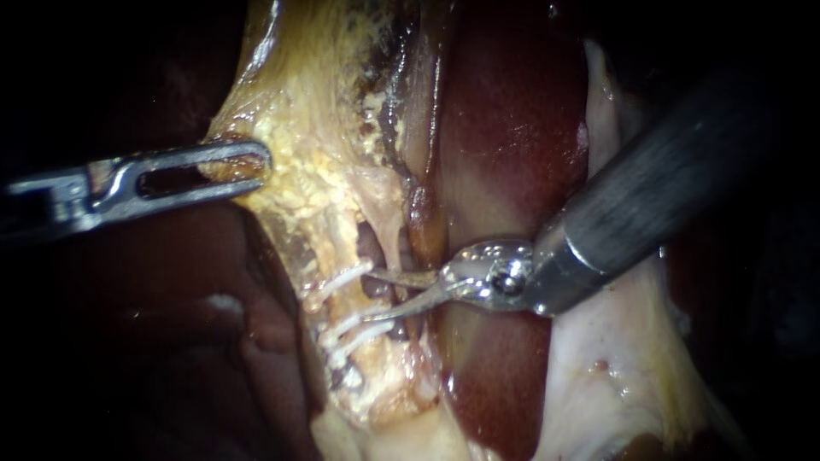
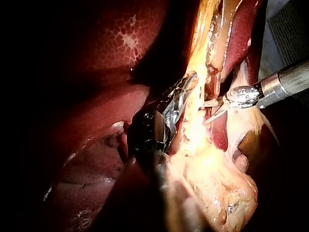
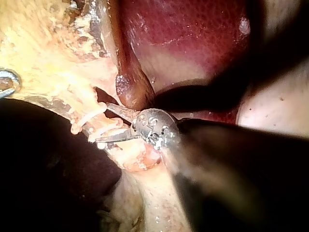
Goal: Go to the cutting position left tube
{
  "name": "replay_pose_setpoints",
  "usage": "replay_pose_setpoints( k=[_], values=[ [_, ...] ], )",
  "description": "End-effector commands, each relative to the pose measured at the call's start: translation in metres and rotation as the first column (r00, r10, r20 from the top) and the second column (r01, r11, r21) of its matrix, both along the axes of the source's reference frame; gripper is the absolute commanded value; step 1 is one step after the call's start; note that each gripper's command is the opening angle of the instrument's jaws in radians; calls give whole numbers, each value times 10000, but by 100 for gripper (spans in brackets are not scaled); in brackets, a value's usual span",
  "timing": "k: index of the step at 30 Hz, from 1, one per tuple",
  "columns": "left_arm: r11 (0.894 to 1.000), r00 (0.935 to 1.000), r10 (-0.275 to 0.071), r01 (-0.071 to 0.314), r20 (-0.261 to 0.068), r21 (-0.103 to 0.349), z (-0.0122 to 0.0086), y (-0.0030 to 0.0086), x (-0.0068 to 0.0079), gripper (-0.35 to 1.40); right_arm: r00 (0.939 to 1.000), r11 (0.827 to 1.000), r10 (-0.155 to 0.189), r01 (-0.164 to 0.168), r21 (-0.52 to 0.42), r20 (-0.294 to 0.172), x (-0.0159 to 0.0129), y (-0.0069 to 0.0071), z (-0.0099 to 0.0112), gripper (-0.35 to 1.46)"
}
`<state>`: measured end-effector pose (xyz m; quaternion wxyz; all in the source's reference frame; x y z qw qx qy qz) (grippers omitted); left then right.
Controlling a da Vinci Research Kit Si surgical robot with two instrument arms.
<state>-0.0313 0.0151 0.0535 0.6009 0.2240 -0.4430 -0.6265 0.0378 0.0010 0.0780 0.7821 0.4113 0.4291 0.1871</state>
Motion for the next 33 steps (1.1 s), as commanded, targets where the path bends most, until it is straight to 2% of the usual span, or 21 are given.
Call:
replay_pose_setpoints(
  k=[1, 8, 15, 21, 26, 29, 33],
  values=[
    [10000, 10000, -1, 1, -7, 1, 0, 0, 0, -35, 9999, 10000, -43, 43, 20, -127, 1, 0, 0, 116],
    [10000, 10000, -4, 4, -9, 1, 0, 0, 0, -35, 9949, 9985, -438, 467, 301, -911, 3, -4, 2, 109],
    [10000, 10000, -12, 12, -14, -1, 0, 0, -2, -35, 9835, 9960, -649, 744, 503, -1686, 10, -3, 6, 101],
    [10000, 10000, -22, 22, -21, -1, -1, -1, -3, -35, 9762, 9958, -634, 756, 518, -2073, 15, -1, 8, 98],
    [10000, 10000, -55, 55, -50, -9, -2, -1, -4, -35, 9754, 9958, -628, 754, 522, -2111, 17, 2, 9, 98],
    [10000, 10000, -57, 57, -51, -9, -2, -1, -5, -35, 9731, 9962, -508, 653, 576, -2246, 17, 4, 9, 99],
    [10000, 10000, -56, 56, -50, -10, -1, -1, -5, -35, 9635, 9941, -572, 793, 744, -2617, 20, 5, 9, 101]
  ],
)
